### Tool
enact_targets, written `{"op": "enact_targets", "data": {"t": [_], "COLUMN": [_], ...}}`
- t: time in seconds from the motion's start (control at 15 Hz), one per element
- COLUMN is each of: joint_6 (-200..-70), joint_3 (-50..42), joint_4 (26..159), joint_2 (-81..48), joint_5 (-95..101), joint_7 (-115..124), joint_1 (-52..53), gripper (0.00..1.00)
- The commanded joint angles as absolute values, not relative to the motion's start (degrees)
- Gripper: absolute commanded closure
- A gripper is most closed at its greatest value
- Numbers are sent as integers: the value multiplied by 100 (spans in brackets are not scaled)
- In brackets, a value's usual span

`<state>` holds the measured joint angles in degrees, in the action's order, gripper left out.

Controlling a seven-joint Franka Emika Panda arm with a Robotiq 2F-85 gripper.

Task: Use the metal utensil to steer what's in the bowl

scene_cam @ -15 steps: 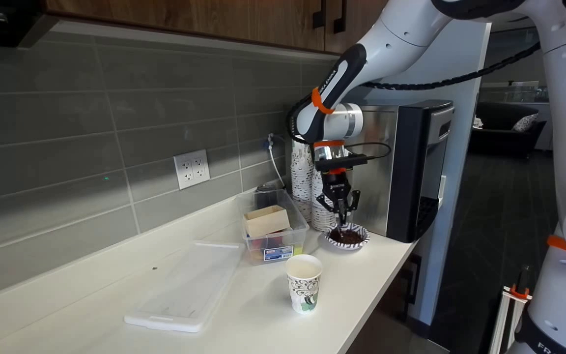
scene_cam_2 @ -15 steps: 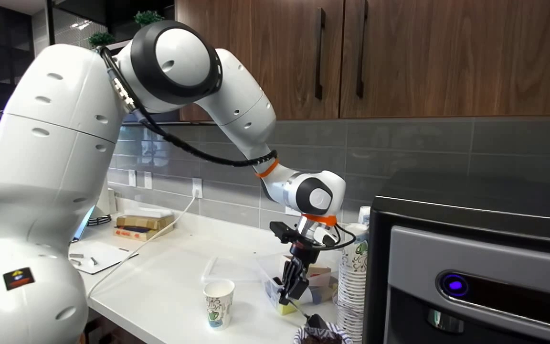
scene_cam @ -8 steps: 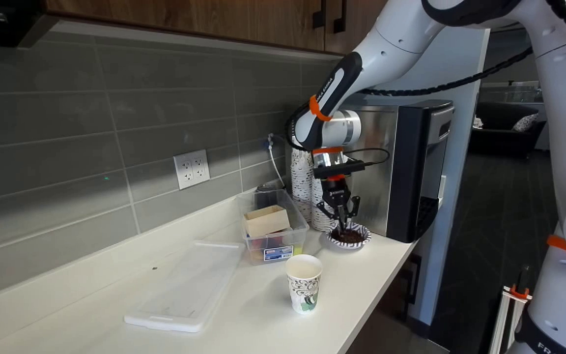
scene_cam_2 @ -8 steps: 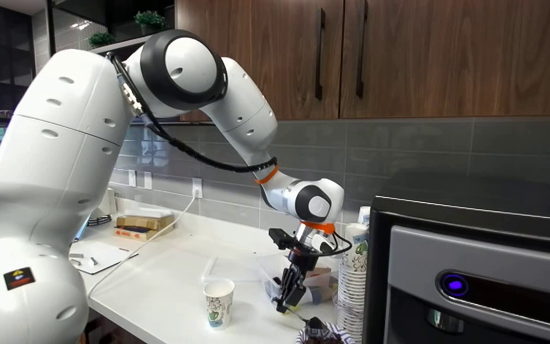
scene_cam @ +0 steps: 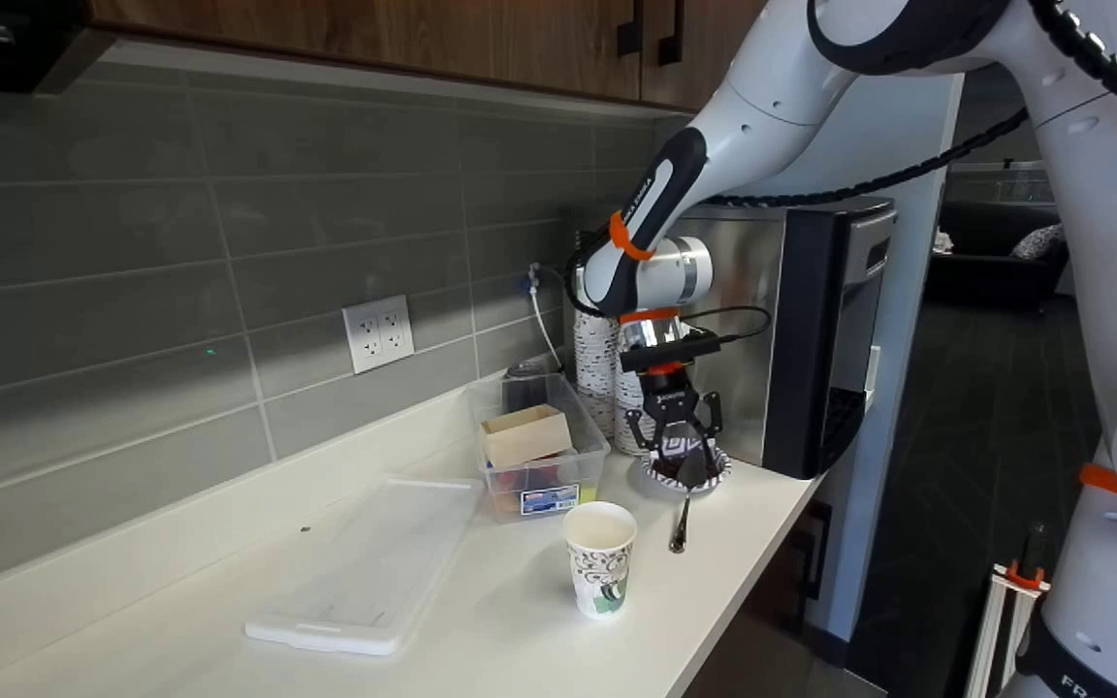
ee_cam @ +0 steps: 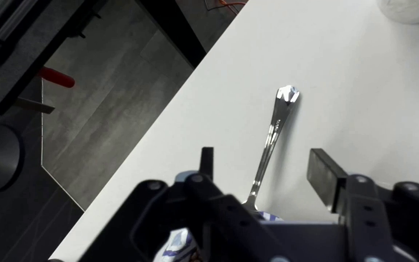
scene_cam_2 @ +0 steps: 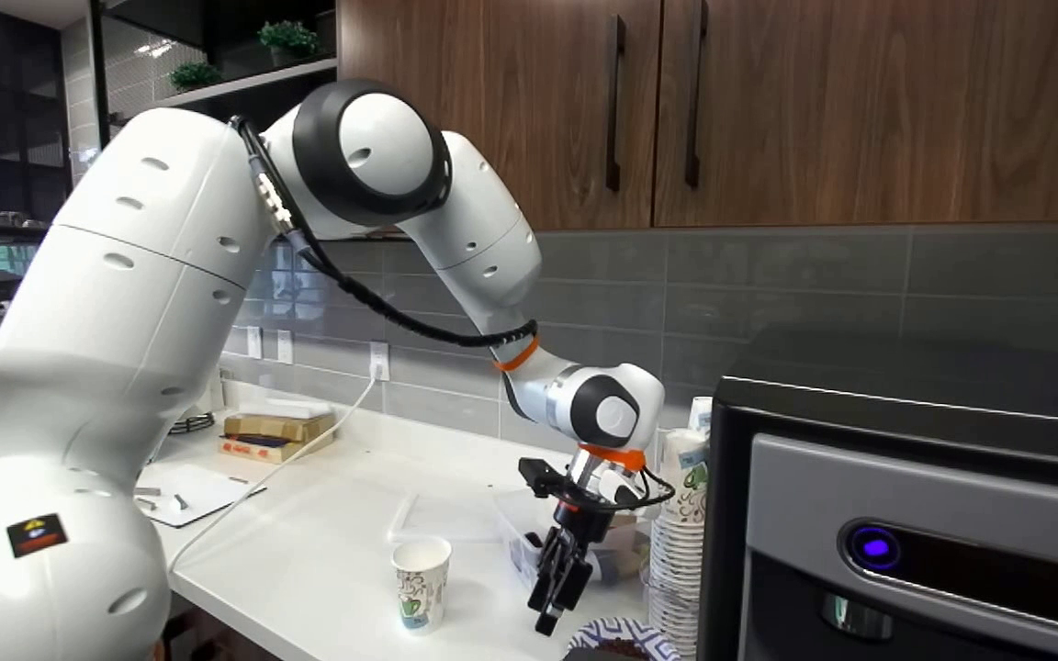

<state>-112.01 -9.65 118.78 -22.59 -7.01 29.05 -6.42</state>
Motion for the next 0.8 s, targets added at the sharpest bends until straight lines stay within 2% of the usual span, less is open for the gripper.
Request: {"op": "enact_targets", "data": {"t": [0.0,0.73], "joint_6": [-11165,-11219], "joint_3": [-1050,-1089], "joint_4": [11771,11778], "joint_2": [-2338,-2309], "joint_5": [-596,-544], "joint_7": [3077,3132], "joint_1": [-548,-549], "gripper": [2,0]}}
